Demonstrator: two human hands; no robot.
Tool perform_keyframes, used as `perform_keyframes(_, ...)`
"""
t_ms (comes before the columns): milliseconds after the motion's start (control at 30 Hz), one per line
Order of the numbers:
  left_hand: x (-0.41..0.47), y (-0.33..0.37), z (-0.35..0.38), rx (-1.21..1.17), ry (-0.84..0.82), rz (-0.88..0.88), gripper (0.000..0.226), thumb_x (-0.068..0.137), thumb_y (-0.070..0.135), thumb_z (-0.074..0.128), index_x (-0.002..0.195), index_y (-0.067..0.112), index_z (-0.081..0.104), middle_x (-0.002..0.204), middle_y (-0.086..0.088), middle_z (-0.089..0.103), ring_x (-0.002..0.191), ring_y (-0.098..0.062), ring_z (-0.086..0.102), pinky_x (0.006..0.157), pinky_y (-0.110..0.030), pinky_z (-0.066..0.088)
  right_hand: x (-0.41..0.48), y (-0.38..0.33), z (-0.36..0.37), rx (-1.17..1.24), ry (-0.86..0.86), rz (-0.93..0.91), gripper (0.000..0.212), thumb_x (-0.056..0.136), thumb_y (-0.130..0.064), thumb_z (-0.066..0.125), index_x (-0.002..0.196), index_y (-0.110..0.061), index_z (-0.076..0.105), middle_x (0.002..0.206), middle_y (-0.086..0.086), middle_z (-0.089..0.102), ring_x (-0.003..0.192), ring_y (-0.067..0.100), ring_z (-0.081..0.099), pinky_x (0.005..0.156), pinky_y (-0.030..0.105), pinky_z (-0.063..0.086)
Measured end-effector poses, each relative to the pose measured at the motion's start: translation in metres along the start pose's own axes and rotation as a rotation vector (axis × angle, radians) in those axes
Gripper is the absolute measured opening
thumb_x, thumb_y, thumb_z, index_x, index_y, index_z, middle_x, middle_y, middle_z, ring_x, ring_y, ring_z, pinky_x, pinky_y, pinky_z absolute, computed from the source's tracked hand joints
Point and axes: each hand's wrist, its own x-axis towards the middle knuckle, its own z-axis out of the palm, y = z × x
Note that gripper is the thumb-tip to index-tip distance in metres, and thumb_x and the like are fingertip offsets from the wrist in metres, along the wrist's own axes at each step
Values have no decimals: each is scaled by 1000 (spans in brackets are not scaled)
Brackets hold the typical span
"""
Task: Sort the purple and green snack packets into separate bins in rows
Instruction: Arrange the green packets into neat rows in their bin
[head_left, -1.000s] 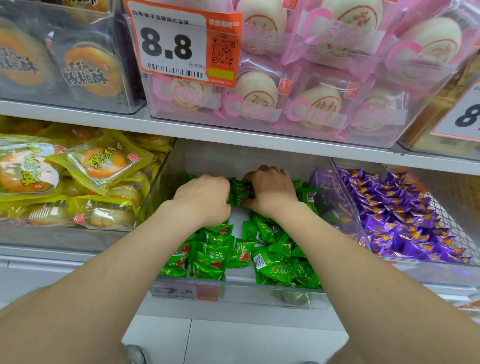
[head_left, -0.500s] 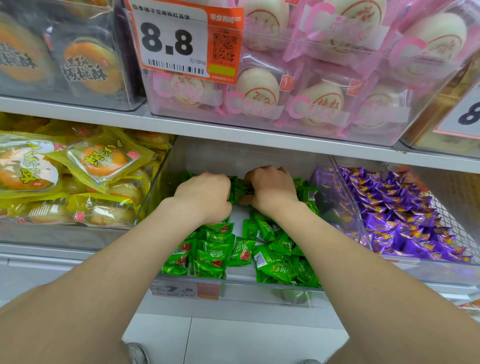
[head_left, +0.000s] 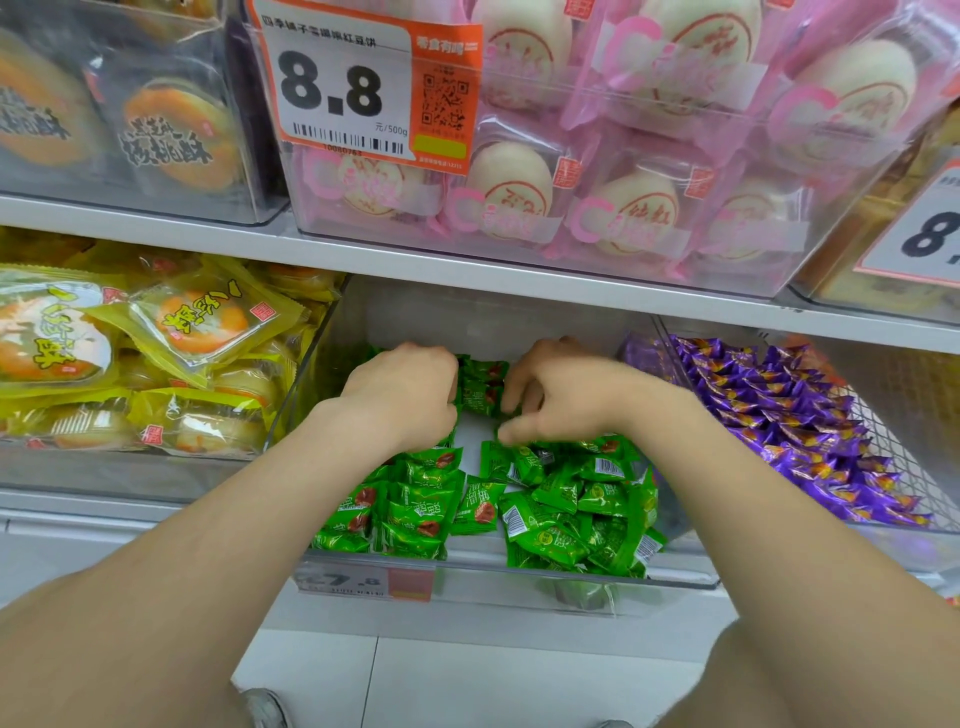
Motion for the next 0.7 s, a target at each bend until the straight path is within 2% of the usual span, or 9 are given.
perform_keyframes(33, 0, 1, 0, -14, 9, 4, 4, 90, 26, 64, 93, 28, 62, 101, -1, 66, 92, -28, 65, 81, -44, 60, -11, -3, -1, 8, -68, -25, 47, 71, -58, 89, 102, -26, 74, 88, -10, 72, 78, 9, 68, 73, 25, 55)
perform_keyframes(100, -1, 3, 1, -39, 23, 16, 9, 90, 23, 65, 91, 30, 60, 97, 0, 65, 91, -26, 65, 78, -40, 58, -21, -6, 6, -61, -89, -59, 63, 62, -65, 92, 107, -26, 71, 85, -13, 66, 73, 3, 61, 64, 25, 49)
perform_keyframes(167, -2, 5, 2, -63, 30, 27, 12, 90, 21, 66, 90, 32, 60, 90, 3, 62, 89, -24, 64, 73, -35, 54, -22, -9, 16, -115, -54, -85, 66, 62, -60, 94, 111, -23, 70, 81, -14, 58, 70, 1, 51, 64, 28, 45)
perform_keyframes(300, -3, 11, 1, -118, 28, 54, 18, 87, 20, 69, 92, 35, 61, 87, 7, 60, 88, -21, 65, 73, -33, 52, -29, -2, 15, -50, 31, -56, 36, 69, -35, 90, 99, -22, 74, 79, -9, 69, 73, 10, 64, 71, 29, 57)
perform_keyframes(367, -3, 12, 0, -165, 21, 55, 23, 84, 17, 73, 96, 34, 65, 92, 7, 62, 89, -17, 64, 76, -33, 54, -33, 6, 9, 12, 108, -35, 19, 71, -26, 82, 89, -23, 75, 74, -10, 71, 71, 8, 65, 76, 27, 58)
perform_keyframes(433, -5, 12, -3, -231, 7, 59, 32, 79, 16, 81, 102, 34, 68, 96, 9, 62, 84, -6, 60, 72, -24, 50, -36, 13, 3, 97, 180, -35, 11, 74, -22, 78, 84, -25, 75, 72, -10, 72, 68, 3, 66, 73, 23, 55)
perform_keyframes(500, -9, 14, -7, -267, -11, 109, 45, 72, 24, 91, 108, 34, 65, 101, 12, 60, 82, 1, 56, 66, -16, 43, -38, 16, 0, 202, 251, -35, 12, 77, -19, 77, 86, -27, 75, 75, -8, 72, 71, 5, 67, 69, 19, 49)
perform_keyframes(600, -18, 20, -14, -313, -1, 211, 66, 62, 36, 98, 112, 34, 55, 110, 12, 57, 91, -2, 60, 74, -24, 52, -42, 14, 0, 409, 318, 10, 16, 85, -14, 77, 95, -27, 79, 75, -4, 69, 63, 9, 60, 57, 15, 42)
perform_keyframes(700, -22, 24, -16, -347, 106, 299, 58, 63, 38, 97, 104, 35, 55, 107, 14, 59, 89, -4, 63, 79, -34, 57, -45, 6, -1, 1024, 171, 175, 20, 94, -1, 70, 104, -16, 79, 80, 7, 74, 60, 13, 66, 51, 18, 45)
